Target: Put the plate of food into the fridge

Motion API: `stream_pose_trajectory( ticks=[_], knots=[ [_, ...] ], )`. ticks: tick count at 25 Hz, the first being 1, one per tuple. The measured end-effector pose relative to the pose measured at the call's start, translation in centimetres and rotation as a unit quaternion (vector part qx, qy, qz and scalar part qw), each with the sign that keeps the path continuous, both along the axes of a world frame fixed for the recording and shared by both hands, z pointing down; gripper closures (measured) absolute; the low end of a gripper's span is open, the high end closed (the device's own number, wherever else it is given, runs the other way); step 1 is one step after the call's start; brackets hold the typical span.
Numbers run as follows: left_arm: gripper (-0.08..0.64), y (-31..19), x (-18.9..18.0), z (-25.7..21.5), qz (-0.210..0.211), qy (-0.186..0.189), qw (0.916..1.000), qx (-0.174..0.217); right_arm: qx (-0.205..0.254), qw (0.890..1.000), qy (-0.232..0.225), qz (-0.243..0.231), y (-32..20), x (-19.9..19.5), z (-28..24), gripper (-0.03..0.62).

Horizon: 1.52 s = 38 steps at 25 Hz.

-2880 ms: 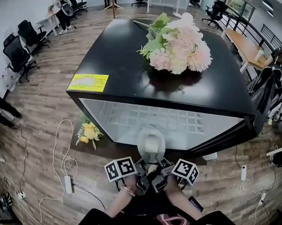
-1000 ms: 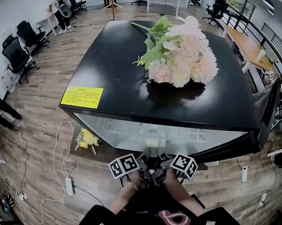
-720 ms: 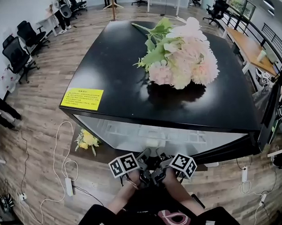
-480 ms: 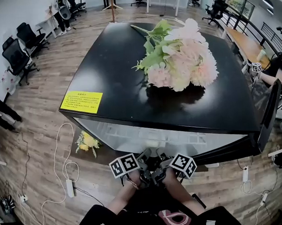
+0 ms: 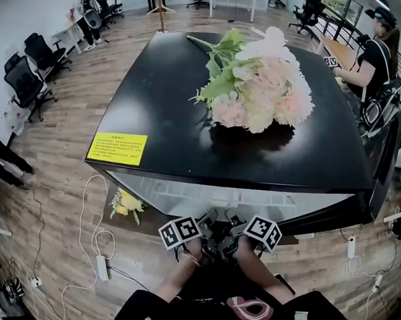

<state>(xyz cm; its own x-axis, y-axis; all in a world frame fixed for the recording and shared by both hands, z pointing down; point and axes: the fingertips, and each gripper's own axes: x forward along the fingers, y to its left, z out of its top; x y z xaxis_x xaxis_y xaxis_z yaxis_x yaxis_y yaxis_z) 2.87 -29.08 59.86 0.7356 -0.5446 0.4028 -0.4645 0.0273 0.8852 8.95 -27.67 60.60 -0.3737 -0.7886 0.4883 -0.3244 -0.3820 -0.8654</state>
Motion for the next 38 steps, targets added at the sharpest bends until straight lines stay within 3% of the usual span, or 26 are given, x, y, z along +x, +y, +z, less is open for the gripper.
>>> stream_pose_trajectory(
  ticks=[21, 38],
  knots=[
    [0.514, -1.1, -0.1, 0.0, 0.005, -0.014, 0.9998, 0.009, 0.004, 1.0, -0.002, 0.003, -1.0, -0.1, 0.1, 0.563],
    [0.522, -1.2, -0.2, 0.2, 0.0, -0.018, 0.9998, 0.001, 0.011, 0.999, 0.025, -0.043, -0.7, -0.6, 0.0, 0.511]
  ],
)
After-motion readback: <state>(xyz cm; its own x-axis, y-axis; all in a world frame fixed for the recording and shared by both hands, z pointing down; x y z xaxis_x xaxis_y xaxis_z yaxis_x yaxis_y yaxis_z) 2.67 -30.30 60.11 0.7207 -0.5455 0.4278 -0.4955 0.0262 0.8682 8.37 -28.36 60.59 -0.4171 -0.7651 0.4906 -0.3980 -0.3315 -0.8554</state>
